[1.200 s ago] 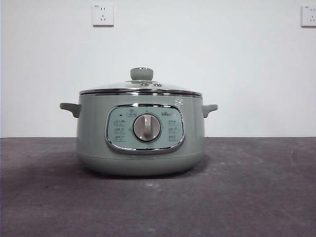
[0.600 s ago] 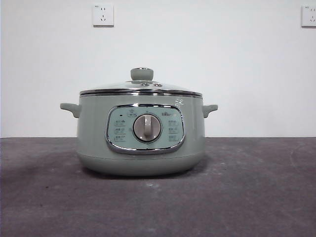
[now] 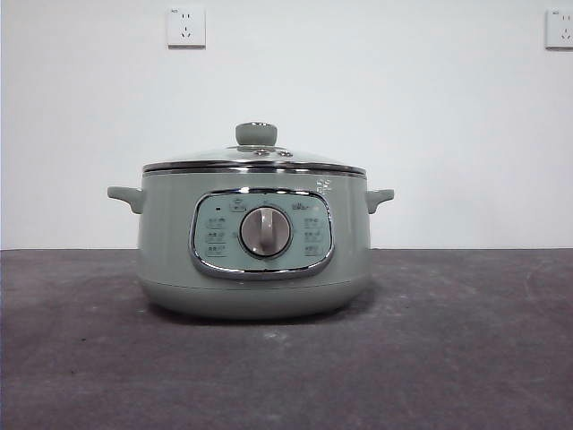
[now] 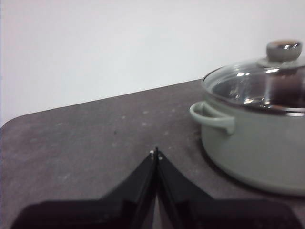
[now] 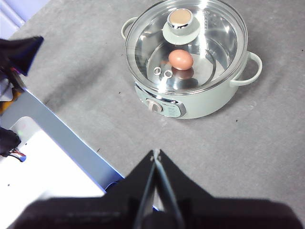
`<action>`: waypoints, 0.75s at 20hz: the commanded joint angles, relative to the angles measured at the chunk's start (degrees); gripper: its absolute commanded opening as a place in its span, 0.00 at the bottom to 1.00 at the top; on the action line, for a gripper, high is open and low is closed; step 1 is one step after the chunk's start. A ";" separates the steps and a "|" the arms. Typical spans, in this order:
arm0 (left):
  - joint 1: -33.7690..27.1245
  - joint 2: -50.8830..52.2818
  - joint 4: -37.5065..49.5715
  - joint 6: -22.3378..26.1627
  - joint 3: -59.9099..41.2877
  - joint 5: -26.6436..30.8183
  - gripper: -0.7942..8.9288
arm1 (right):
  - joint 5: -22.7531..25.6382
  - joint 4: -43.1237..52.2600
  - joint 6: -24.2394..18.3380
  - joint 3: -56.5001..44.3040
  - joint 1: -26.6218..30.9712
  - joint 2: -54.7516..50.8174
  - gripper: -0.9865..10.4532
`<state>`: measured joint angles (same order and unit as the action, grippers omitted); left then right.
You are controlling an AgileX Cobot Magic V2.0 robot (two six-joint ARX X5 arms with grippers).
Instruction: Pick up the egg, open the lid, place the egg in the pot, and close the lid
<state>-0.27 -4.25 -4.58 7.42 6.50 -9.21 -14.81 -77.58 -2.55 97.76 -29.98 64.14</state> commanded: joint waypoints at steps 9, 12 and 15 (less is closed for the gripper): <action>-0.17 4.15 -4.50 -3.54 -6.32 -0.13 0.08 | 0.13 -0.92 0.44 0.02 -0.07 -0.07 0.09; -0.17 4.13 -5.16 -3.54 -6.32 0.09 0.08 | 0.13 -0.92 0.42 0.02 -0.07 -0.07 0.09; -0.17 4.13 -5.16 -3.54 -6.32 0.07 0.08 | 0.13 -0.92 0.42 0.02 -0.07 -0.07 0.09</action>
<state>-0.27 -0.27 -9.85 4.43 1.04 -9.15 -14.81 -77.58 -2.55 97.76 -29.98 64.14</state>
